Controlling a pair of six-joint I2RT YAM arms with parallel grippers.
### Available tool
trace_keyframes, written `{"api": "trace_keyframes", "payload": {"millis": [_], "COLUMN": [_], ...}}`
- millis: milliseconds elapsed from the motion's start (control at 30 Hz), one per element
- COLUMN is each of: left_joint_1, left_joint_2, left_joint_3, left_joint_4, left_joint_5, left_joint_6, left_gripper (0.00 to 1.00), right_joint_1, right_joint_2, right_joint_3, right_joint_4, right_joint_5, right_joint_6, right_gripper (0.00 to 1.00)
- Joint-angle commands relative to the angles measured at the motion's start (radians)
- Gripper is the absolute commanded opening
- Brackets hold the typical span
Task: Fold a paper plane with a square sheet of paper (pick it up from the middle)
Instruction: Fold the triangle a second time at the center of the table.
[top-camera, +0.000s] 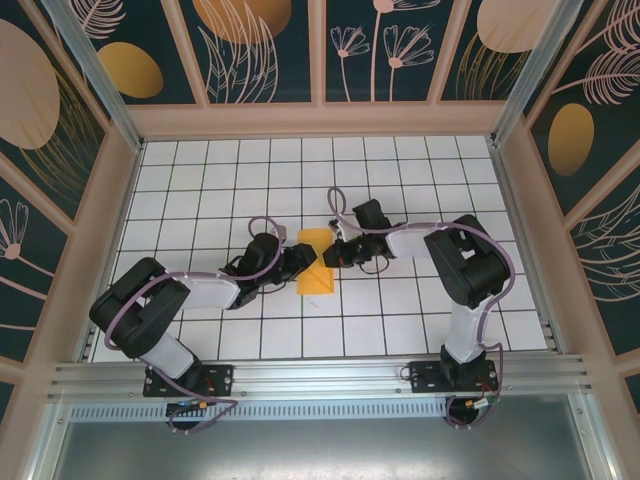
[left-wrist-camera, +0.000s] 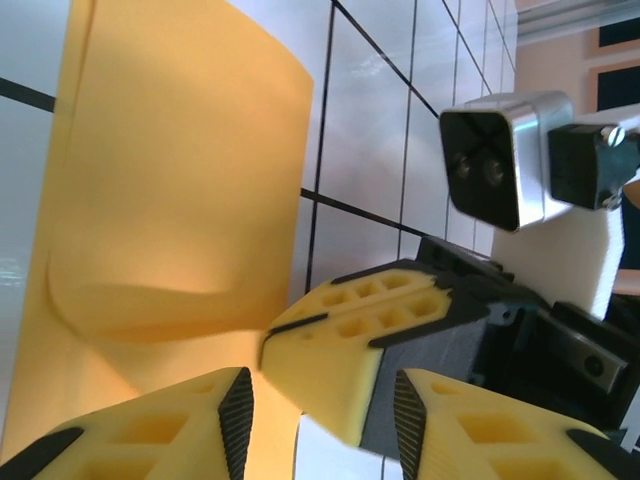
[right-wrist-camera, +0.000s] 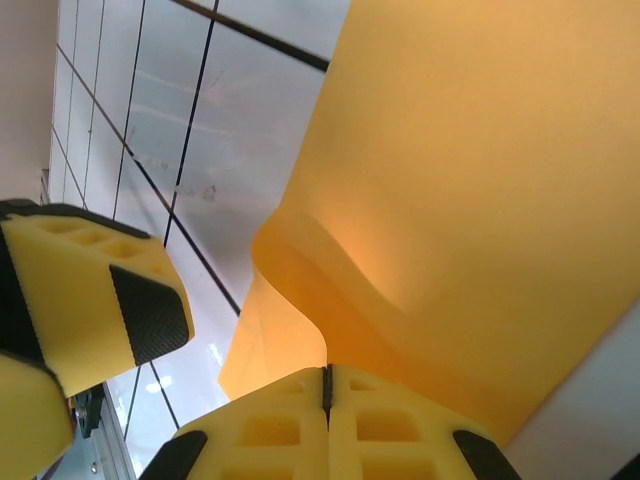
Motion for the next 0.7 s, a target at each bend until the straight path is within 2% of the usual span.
{"api": "trace_keyframes", "payload": {"millis": [0, 333, 467, 667], "left_joint_1": [-0.006, -0.006, -0.006, -0.006], "left_joint_2": [-0.002, 0.071, 0.067, 0.054], "left_joint_3": [0.009, 0.042, 0.045, 0.047], "left_joint_4": [-0.054, -0.006, -0.007, -0.022], "left_joint_5": [-0.014, 0.04, 0.026, 0.023], "left_joint_6": [0.026, 0.022, 0.02, 0.028], "left_gripper": [0.44, 0.43, 0.43, 0.43], "right_joint_1": [-0.018, -0.027, -0.027, -0.028], "right_joint_2": [0.035, 0.066, 0.083, 0.091], "right_joint_3": [0.04, 0.084, 0.096, 0.095], "right_joint_4": [-0.041, -0.062, -0.078, -0.086], "right_joint_5": [-0.034, -0.041, -0.045, 0.025], "right_joint_6": [-0.053, -0.074, -0.091, -0.091], "right_gripper": [0.0, 0.0, 0.0, 0.0]}}
